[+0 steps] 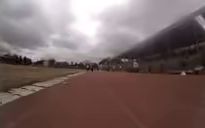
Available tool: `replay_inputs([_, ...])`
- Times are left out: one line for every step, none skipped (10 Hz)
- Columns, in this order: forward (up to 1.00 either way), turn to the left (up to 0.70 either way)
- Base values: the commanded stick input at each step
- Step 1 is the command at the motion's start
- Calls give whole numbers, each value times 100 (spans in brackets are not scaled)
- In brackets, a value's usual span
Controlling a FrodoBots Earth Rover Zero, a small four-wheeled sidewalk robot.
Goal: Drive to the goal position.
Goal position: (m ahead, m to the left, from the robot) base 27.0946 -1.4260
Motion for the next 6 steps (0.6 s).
replay_inputs([100,0])
replay_inputs([100,0])
replay_inputs([100,0])
replay_inputs([100,0])
replay_inputs([100,0])
replay_inputs([100,0])
